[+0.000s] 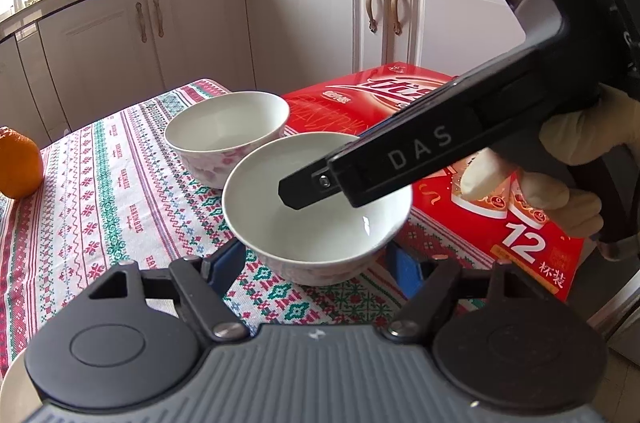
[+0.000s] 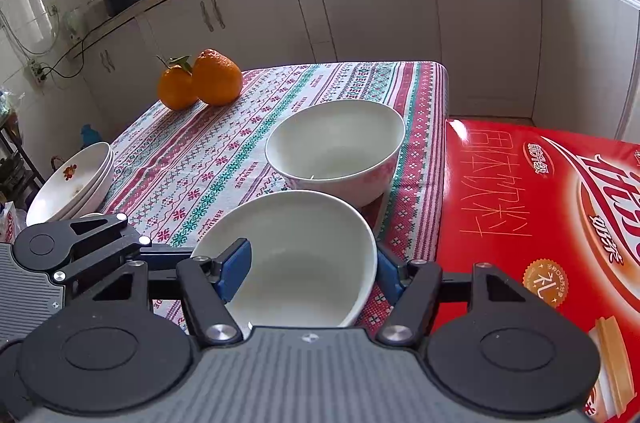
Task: Organize plates and bowls
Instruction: 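Lift the second bowl and carry it toward the first bowl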
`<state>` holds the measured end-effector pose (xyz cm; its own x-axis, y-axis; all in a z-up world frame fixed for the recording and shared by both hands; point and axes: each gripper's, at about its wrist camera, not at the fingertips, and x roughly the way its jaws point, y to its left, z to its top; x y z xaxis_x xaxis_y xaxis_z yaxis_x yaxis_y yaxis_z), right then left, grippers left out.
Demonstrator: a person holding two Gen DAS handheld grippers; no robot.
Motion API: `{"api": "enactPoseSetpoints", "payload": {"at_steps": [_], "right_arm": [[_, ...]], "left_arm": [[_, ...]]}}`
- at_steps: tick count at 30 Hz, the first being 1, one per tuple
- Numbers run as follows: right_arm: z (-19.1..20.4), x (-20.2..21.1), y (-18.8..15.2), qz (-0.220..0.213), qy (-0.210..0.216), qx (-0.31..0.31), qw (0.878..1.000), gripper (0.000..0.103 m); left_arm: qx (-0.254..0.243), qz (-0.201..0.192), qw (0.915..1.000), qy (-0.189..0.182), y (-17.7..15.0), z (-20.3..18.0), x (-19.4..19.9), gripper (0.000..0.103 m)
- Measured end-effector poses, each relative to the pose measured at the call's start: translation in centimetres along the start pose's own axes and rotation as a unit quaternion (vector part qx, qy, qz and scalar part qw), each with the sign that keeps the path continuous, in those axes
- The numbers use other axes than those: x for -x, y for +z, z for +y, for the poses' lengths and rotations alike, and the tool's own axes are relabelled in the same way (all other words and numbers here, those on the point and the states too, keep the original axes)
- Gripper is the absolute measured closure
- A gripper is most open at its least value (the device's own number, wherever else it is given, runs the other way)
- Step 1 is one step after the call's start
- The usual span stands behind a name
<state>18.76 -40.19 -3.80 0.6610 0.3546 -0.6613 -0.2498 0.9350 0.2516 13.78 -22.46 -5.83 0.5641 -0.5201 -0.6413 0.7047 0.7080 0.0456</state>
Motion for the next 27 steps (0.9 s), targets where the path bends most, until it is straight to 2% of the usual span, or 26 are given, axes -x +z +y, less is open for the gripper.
{"api": "enactPoseSetpoints", "payload": {"at_steps": [13, 27], "right_arm": [[2.3, 3.1, 0.2, -0.011, 0.001, -0.004, 1.0, 0.032], [9.2, 5.6, -0.3, -0.023, 0.016, 0.033, 0.999, 0.032]], "left_arm": [[-0.013, -0.012, 0.9998, -0.011, 0.2, -0.1, 3.8, 0.026], [-0.005, -0.026, 0.9997, -0.004, -1.6, 1.7, 10.4, 0.026]]}}
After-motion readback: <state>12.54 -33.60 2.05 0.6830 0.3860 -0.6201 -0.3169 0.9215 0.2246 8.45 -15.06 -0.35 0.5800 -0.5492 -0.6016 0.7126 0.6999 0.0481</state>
